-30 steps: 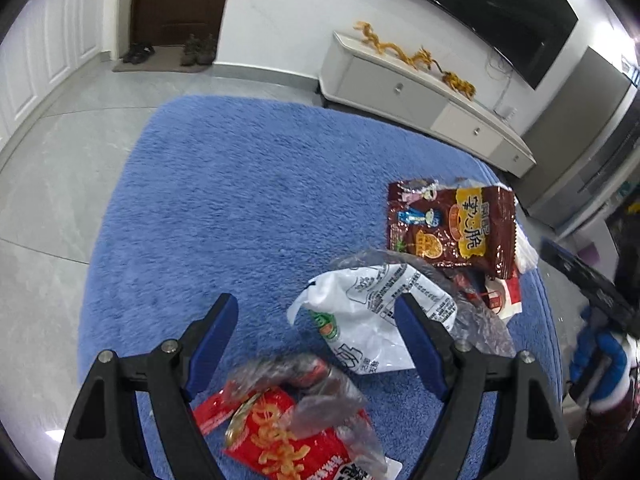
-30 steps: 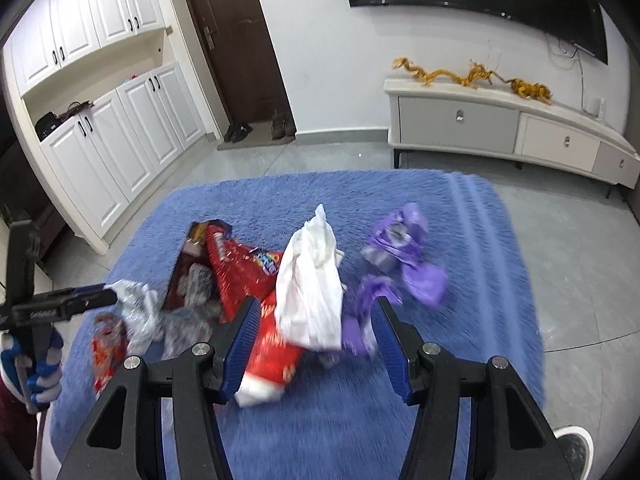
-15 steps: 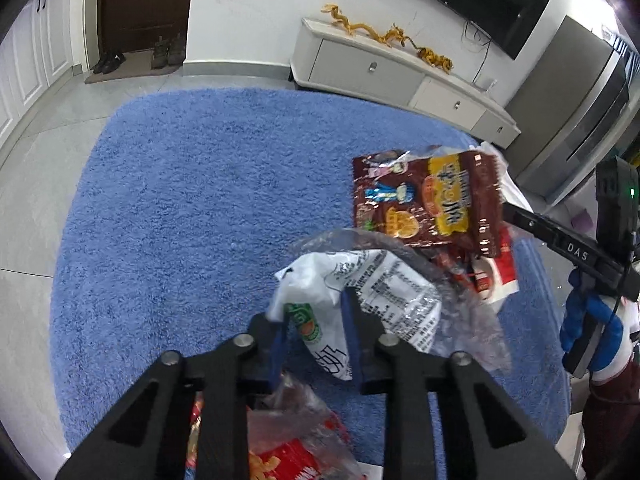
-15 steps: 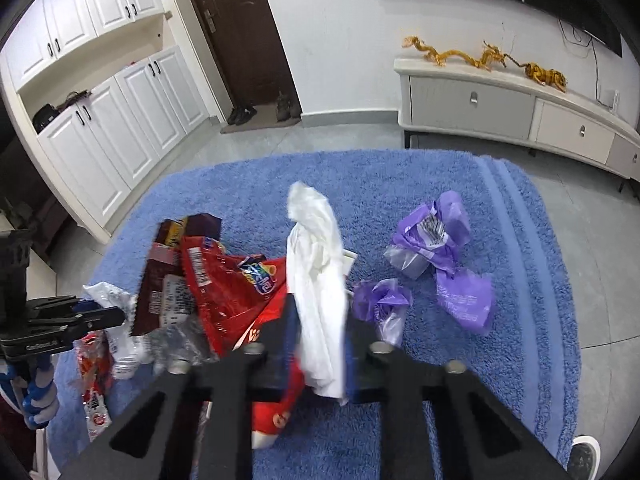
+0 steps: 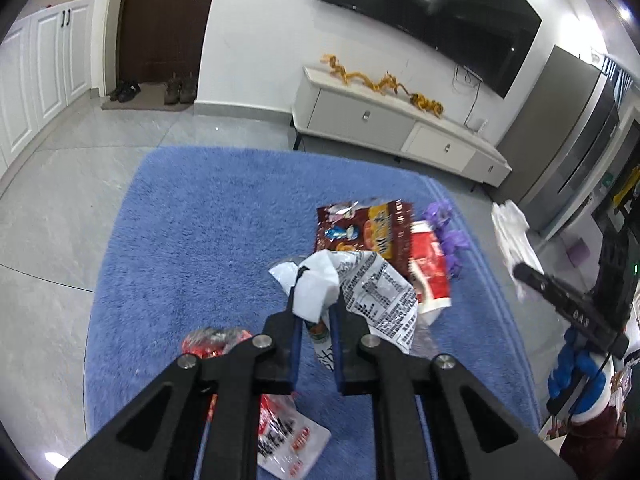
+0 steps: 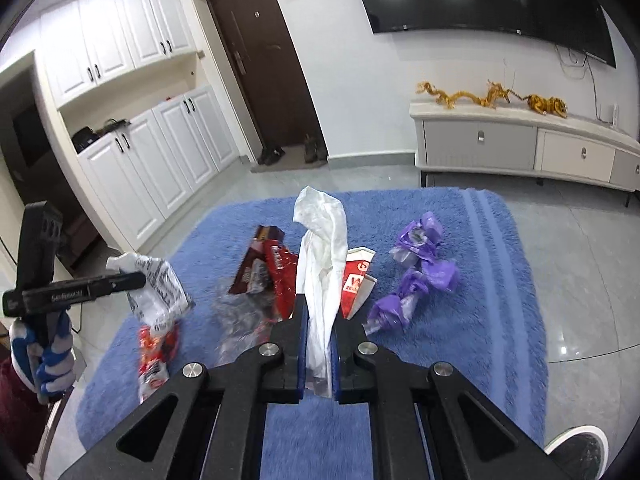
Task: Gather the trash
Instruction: 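Carry both items over the trash bin and open both tools to drop them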
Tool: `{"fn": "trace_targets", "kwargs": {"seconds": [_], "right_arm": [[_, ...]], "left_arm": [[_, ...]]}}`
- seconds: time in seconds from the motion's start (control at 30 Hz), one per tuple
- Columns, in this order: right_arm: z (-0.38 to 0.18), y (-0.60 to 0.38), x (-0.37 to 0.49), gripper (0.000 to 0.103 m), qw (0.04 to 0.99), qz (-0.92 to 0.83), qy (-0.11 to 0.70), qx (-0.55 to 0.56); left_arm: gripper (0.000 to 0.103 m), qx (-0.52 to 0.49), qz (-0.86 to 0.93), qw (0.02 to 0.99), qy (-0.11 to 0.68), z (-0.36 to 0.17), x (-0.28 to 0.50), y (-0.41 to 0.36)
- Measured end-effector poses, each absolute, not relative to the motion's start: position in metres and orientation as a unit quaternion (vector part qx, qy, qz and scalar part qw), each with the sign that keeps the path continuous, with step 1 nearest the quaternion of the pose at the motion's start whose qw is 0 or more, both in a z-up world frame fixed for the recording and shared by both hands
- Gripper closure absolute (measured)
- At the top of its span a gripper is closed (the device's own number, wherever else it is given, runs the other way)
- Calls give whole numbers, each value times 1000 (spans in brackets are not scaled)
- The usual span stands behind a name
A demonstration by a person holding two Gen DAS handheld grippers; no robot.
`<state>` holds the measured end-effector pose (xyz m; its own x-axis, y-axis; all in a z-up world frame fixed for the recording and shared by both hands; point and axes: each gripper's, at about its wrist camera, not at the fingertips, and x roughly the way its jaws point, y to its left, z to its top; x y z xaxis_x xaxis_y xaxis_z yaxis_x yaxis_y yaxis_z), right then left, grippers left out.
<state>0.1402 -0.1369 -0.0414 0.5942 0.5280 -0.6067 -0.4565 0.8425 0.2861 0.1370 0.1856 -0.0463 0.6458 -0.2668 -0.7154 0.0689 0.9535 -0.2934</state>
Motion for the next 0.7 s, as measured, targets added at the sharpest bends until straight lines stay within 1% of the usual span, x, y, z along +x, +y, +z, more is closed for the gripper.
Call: {"fn": "trace_targets", "kwargs": {"seconds": [0.13,0.23,0.4,0.53,0.7], "right_arm": [[-34,-167,112,94,902,264,338,53],[-32,-198,94,94,910,243,330,63],[-39,-272,63,94,926,176,323,87],[-58,-331,41,94,927,111,341,109],[-106,-403,15,94,908,25,390,151]], "left_arm": [[92,-100,-101,906,398,-23,117,166],[92,-80,-120,908,394,-10,107,135],[92,-44,-180,899,397,2,104,61],[92,-10,-231,883,409,-3,109,-13],[91,23,-294,848,441,-30,118,-115]]}}
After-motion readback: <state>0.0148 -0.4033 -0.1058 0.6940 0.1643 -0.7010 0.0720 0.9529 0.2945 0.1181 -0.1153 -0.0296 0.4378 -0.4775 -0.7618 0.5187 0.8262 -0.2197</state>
